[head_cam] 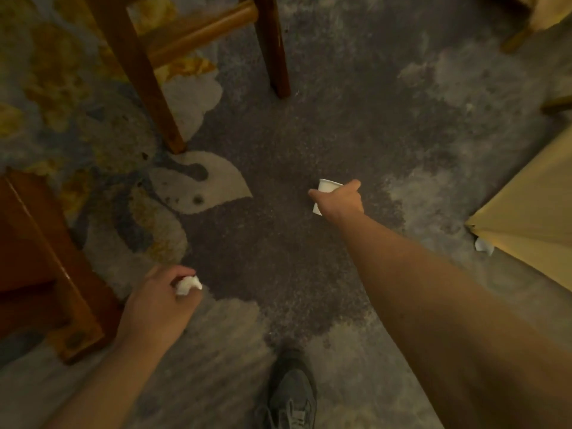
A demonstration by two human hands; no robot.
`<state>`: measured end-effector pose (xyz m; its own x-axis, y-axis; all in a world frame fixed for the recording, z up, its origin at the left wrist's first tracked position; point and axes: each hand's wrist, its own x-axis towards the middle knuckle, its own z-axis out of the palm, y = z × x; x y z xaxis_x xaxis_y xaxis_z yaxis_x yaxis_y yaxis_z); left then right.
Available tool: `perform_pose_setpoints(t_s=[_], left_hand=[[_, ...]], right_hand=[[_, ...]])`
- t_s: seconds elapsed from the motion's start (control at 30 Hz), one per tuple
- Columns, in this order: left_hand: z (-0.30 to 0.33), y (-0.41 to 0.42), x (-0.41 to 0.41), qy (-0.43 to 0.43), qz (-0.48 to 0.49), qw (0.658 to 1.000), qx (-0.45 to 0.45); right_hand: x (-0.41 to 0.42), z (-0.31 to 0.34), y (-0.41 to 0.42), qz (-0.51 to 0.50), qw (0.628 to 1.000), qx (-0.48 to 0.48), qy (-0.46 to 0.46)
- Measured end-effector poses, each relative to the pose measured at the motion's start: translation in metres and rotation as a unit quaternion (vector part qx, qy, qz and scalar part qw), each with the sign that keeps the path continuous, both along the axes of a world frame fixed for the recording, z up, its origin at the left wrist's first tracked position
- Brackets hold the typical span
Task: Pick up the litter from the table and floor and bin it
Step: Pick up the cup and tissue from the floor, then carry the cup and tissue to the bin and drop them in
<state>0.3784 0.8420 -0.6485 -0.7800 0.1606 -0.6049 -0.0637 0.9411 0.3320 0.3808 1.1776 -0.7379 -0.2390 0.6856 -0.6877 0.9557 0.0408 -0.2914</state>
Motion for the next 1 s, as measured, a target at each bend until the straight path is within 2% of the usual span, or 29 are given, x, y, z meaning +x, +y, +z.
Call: perform_pose_setpoints(t_s=[0.1,0.23,0.53,0.7,1.0], left_hand=[[0.000,0.010,-0.008,0.021,-0.013,1.000,0.019],[0.003,0.022,-0.010,0.055,-0.086,0.995,0.004],[0.055,0.039,0.003,0.024,-0.060,0.998,0.023],[0.134,0.044,0.013,0.020,-0.076,0.997,0.029],[0.354,0.008,0.043,0.031,-0.071,0.993,0.087]], right_hand=[[0.000,-0.013,-0.012,-0.005,1.000,-0.014,0.006],[0.013,-0.006,-0.035,0.066,0.997,-0.028,0.009],[0.074,0.113,-0.083,0.262,0.960,-0.075,0.055],[0.108,0.210,-0.086,0.260,0.960,-0.074,0.077],[0.156,0.432,-0.126,0.291,0.947,0.000,0.134]])
